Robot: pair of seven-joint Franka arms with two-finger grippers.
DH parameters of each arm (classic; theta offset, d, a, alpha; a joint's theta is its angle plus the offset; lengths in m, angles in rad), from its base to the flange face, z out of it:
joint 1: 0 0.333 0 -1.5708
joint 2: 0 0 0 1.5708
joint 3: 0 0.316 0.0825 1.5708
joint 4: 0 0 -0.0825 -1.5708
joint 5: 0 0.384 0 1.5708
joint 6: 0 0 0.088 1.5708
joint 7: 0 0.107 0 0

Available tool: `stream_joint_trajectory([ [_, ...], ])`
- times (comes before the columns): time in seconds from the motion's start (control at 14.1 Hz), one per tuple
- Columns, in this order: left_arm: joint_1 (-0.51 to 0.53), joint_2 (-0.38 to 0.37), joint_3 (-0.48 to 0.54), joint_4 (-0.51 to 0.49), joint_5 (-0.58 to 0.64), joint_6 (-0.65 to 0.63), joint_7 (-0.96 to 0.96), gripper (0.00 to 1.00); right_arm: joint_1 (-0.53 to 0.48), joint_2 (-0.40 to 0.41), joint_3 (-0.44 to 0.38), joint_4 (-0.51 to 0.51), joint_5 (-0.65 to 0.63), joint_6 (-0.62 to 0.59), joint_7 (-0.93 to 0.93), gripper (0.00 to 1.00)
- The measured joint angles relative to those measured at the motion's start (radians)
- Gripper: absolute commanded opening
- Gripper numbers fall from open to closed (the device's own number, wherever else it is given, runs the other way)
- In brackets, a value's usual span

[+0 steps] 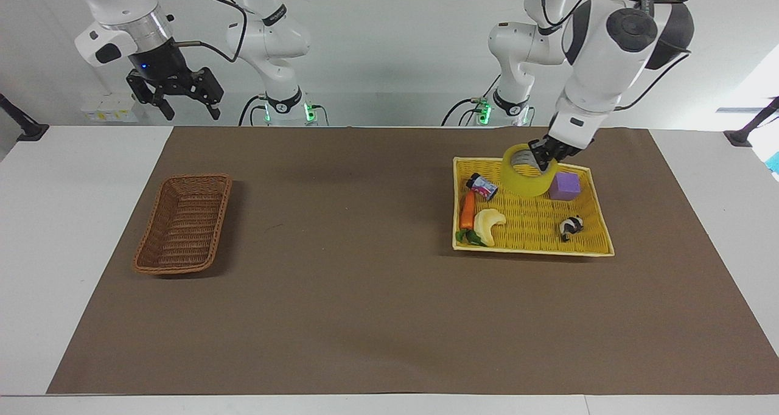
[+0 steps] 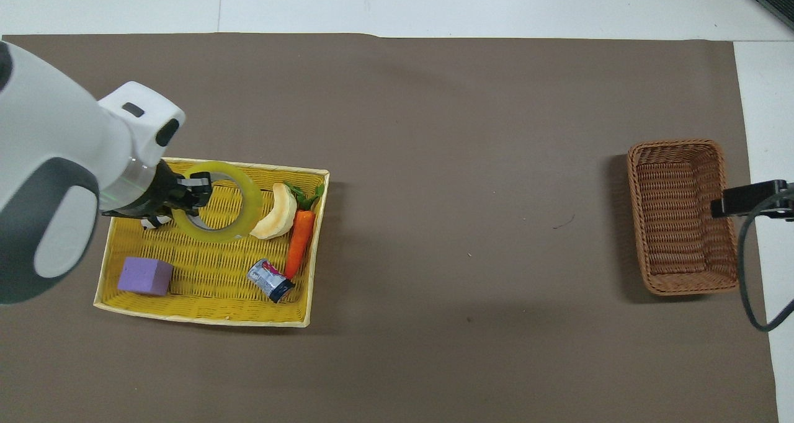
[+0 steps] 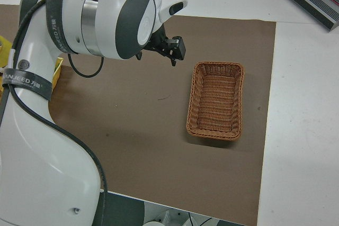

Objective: Move tape to another basket

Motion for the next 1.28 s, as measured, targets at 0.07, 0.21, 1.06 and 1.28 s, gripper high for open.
stream_joint_trajectory([
  [0.07,-0.030,0.000,-0.015,0.004,-0.010,0.003,-0.055,0.00,0.000,0.000,0.000,0.000,0.000,0.000,0.000,1.00],
  [0.21,-0.057,0.000,-0.084,0.021,-0.030,0.026,-0.177,0.00,0.000,0.000,0.000,0.000,0.000,0.000,0.000,1.00],
  [1.06,-0.064,0.002,-0.324,0.030,-0.239,0.398,-0.574,0.00,0.000,0.000,0.000,0.000,0.000,0.000,0.000,1.00],
  [1.28,-0.064,0.004,-0.323,0.026,-0.260,0.399,-0.557,0.00,0.000,0.000,0.000,0.000,0.000,0.000,0.000,1.00],
])
